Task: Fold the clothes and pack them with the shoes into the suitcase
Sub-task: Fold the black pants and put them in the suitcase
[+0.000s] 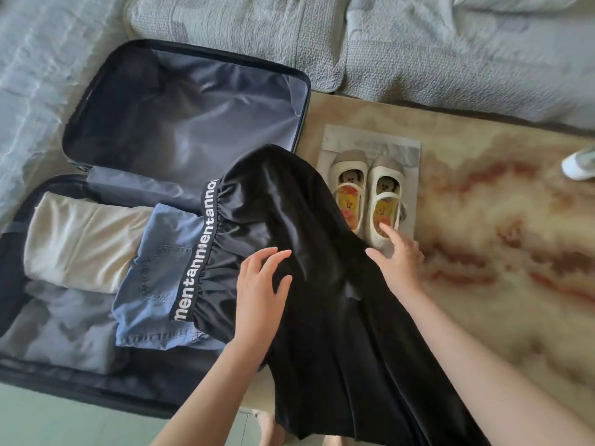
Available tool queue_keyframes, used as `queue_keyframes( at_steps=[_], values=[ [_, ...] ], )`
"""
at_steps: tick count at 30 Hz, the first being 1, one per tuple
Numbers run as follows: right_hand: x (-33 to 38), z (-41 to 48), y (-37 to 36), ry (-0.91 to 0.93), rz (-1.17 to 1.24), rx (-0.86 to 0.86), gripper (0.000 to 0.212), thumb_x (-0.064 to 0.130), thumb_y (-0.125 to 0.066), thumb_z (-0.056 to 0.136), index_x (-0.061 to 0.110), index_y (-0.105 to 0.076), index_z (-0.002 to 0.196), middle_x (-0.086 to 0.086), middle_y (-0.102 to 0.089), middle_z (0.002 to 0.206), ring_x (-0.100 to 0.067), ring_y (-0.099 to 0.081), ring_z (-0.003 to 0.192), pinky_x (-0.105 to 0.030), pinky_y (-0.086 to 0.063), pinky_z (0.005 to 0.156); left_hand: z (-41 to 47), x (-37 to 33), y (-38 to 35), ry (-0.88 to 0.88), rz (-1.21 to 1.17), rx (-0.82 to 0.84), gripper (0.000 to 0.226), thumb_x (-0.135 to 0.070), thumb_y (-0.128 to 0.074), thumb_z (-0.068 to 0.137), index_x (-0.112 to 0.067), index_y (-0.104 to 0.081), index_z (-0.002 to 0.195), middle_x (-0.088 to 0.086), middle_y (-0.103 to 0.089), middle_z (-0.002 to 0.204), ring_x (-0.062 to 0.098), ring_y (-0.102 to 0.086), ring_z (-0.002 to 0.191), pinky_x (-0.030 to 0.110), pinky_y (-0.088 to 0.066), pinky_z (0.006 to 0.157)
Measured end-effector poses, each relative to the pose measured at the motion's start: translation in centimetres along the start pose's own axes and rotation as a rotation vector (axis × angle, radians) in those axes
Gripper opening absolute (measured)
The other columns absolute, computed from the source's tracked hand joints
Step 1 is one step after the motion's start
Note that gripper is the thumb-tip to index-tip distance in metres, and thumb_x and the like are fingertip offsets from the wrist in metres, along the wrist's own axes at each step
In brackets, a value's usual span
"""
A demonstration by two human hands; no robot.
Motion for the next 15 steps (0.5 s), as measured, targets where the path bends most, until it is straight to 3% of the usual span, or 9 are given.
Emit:
queue_keyframes(
  at_steps=[3, 8, 12, 15],
  values=[
    [-6.5, -2.6, 1.2, -0.120, -0.030, -0.011, 0.048, 0.026, -0.073, 0.082, 0.019, -0.059, 0.127, -0.005, -0.060, 0.125, -0.029, -0.045, 0.116, -0.043, -0.032, 0.101, -0.8, -1.8, -3.4, -0.043, 0.026, 0.135, 0.042, -0.018, -0.067, 0.087, -0.031, -0.058, 0.126, -0.010, -0.051, 0.130, 0.008, -0.040, 0.125, 0.032, -0.036, 0.108],
    [-16.2, -6.9, -0.4, -0.402, -0.011, 0.164, 0.050, 0.036, -0.075, 0.079, 0.015, -0.060, 0.121, -0.006, -0.062, 0.113, -0.032, -0.053, 0.111, -0.046, -0.039, 0.098, -1.7, -3.9, -8.4, -0.139, 0.111, 0.351, 0.040, -0.020, -0.060, 0.092, -0.031, -0.055, 0.130, -0.010, -0.048, 0.139, 0.010, -0.035, 0.133, 0.029, -0.029, 0.111],
    [-19.6, -8.8, 0.9, -0.406, -0.381, 0.057, 0.051, 0.039, -0.073, 0.080, 0.013, -0.058, 0.120, -0.011, -0.058, 0.118, -0.032, -0.047, 0.112, -0.036, -0.030, 0.093, -1.3, -5.6, -10.9, -0.188, 0.170, 0.422, 0.039, -0.017, -0.058, 0.093, -0.027, -0.055, 0.131, -0.007, -0.049, 0.140, 0.012, -0.033, 0.135, 0.030, -0.027, 0.112],
    [-21.5, -9.3, 2.0, -0.417, -0.368, -0.016, 0.043, 0.036, -0.073, 0.080, 0.013, -0.061, 0.114, -0.012, -0.062, 0.111, -0.033, -0.049, 0.104, -0.037, -0.029, 0.090, -1.1, -6.4, -12.5, -0.198, 0.212, 0.459, 0.040, -0.016, -0.056, 0.094, -0.028, -0.053, 0.132, -0.007, -0.046, 0.142, 0.013, -0.031, 0.136, 0.031, -0.025, 0.112]
  ],
)
Point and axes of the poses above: each hand's wrist, its own z-axis towards the middle knuckle, its own y-axis out of the back of the hand, x = y × z, the point moved 6 cm from there along z, towards the middle knuckle
